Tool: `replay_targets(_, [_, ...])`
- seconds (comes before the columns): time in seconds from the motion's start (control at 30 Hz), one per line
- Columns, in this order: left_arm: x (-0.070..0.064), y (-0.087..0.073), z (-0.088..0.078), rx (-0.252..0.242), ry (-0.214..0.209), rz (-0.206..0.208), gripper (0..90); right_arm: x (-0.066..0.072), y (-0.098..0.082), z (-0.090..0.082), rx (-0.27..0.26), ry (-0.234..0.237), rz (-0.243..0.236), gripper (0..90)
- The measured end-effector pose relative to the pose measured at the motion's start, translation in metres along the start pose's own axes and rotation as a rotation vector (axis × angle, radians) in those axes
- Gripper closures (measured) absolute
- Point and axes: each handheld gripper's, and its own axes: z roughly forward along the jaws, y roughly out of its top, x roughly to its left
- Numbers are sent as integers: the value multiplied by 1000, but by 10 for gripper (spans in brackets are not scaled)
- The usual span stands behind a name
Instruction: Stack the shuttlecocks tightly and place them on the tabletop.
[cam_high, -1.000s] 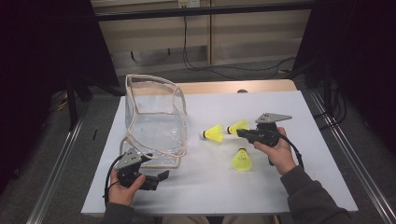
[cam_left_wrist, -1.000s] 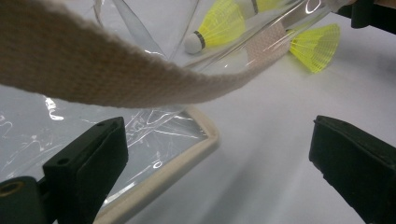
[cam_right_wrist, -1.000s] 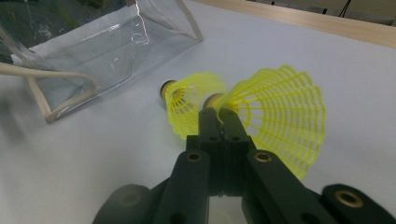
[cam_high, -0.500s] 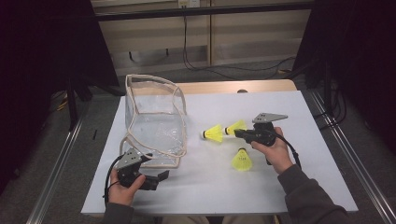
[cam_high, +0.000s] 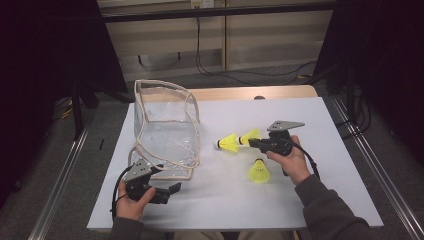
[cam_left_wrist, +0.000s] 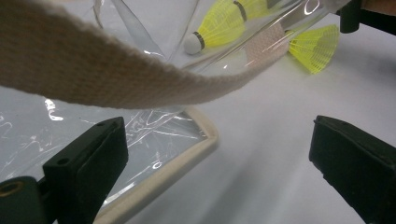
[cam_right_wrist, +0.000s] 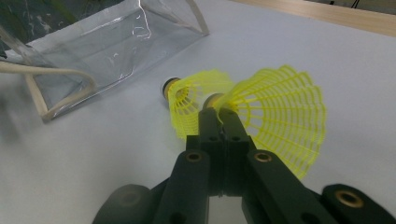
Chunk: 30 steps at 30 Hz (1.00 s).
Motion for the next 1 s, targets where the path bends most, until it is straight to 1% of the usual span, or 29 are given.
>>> replay_targets(0.17, [0, 0, 0, -4, -1, -3, 46, 1, 1, 2, 2, 9, 1, 899])
replay_targets(0.37, [0, 0, 0, -5, 0, -3, 46, 2, 2, 5, 6, 12, -9, 899])
replay_targets(0.73, [1, 0, 0, -3, 1, -4, 46, 2, 3, 8, 8, 24, -1, 899])
replay_targets(1.0, [1, 0, 0, -2, 0, -4, 46, 3, 3, 11, 17, 25, -12, 899])
